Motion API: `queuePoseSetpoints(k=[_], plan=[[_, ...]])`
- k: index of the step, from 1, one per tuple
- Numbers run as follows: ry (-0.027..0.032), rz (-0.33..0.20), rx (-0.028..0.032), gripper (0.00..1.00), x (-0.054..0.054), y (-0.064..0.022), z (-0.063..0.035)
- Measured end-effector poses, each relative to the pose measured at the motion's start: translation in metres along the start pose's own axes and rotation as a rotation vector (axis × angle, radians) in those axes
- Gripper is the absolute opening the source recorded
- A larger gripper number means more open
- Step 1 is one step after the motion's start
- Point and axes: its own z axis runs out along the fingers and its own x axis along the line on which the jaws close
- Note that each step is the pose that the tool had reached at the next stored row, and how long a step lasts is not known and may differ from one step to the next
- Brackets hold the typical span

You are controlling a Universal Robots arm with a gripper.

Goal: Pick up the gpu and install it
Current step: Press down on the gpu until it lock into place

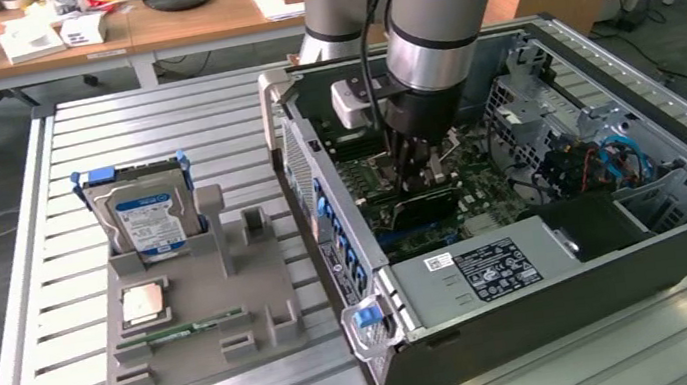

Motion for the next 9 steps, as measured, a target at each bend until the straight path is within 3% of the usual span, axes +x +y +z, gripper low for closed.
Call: queuePoseSetpoints(k=[9], plan=[[0.0002,0.000,-0.0001,0.11,0.0001,0.0000,0.0011]])
